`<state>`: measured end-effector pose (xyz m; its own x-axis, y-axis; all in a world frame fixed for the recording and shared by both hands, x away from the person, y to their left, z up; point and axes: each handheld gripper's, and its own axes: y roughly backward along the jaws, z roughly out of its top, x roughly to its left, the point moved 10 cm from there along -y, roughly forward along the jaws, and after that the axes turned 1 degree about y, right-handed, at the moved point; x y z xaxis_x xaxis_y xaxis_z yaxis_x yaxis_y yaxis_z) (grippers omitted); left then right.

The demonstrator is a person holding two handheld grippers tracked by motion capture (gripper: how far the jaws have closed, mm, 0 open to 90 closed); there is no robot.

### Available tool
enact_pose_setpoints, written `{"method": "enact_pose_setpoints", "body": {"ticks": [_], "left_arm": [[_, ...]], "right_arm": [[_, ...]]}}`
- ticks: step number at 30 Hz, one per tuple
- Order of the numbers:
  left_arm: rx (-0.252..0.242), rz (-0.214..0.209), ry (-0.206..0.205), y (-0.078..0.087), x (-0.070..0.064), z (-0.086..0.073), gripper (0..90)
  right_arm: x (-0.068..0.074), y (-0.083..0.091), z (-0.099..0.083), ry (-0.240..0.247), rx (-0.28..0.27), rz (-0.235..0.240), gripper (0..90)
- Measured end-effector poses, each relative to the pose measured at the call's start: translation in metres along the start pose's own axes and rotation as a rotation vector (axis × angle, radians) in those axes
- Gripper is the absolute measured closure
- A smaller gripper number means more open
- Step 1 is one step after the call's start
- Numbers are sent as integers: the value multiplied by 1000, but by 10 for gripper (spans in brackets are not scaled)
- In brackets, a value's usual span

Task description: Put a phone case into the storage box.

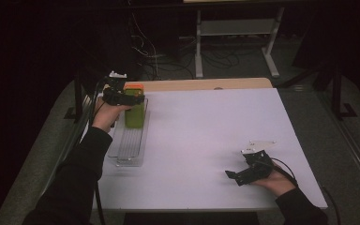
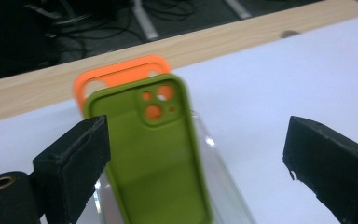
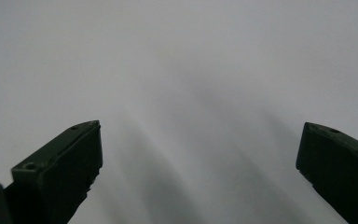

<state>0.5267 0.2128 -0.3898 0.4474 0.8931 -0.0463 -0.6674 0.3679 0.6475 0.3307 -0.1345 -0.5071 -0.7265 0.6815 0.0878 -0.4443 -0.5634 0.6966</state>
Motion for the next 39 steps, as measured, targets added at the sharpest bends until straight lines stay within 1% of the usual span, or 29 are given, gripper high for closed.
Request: {"method": "enact_pose_setpoints", "body": {"ticks": [1, 5, 6, 8, 10, 11, 13, 15, 16, 17, 18, 20, 24, 27, 28, 29, 31, 32, 34, 36, 39], "left_arm": [[-5, -19, -9, 2, -3, 0, 69], [7, -74, -48, 12, -13, -3, 68], [6, -89, -49, 14, -17, -4, 66], [1, -119, -74, 19, -25, -5, 64], [-3, -142, -97, 24, -32, -6, 62], [-5, -151, -100, 26, -35, -7, 61], [-3, -168, -134, 31, -40, -9, 58], [-14, -188, -148, 35, -45, -11, 57], [-15, -197, -147, 38, -48, -13, 53], [-19, -205, -162, 39, -49, -15, 52], [-20, -215, -160, 42, -52, -18, 49], [-24, -235, -170, 46, -57, -23, 37], [-22, -252, -193, 51, -64, -36, 13], [-31, -266, -181, 55, -70, -45, 10], [-28, -271, -191, 57, -70, -49, 10], [-36, -278, -184, 58, -73, -51, 10], [-42, -292, -183, 60, -76, -58, 10], [-38, -298, -192, 61, -77, -62, 10], [-41, -308, -193, 63, -81, -69, 10], [-47, -323, -196, 65, -84, -76, 10], [-42, -335, -207, 67, -88, -87, 10]], "right_arm": [[0, 0, 0, 0, 0, 0, 0], [0, 0, 0, -1, 1, 1, 0], [0, 0, 0, 3, 1, 1, 0], [-1, 1, 0, 4, 1, 1, 0], [-1, 1, 0, 8, -6, 3, 0], [-1, 1, 0, 0, -8, 5, 0], [-1, 1, 0, 6, -8, 6, 0], [-1, 1, 0, 14, -6, 5, 0], [-1, 1, 0, 14, -5, 6, 0], [-1, 1, 0, 15, -6, 6, 0], [-1, 1, 0, 16, -6, 6, 0], [0, 2, 1, 11, -9, 9, 0], [1, 2, 1, 4, -7, 11, 0], [0, 3, 1, 7, -10, 10, 0], [0, 3, 2, 10, -17, 12, 0], [1, 4, 2, 0, -14, 11, 0], [0, 5, 3, 7, -19, 10, 0], [0, 5, 3, 5, -24, 12, 0], [0, 6, 4, 14, -30, 11, 0], [0, 7, 6, 16, -37, 11, 0], [2, 8, 7, 12, -42, 11, 0]]}}
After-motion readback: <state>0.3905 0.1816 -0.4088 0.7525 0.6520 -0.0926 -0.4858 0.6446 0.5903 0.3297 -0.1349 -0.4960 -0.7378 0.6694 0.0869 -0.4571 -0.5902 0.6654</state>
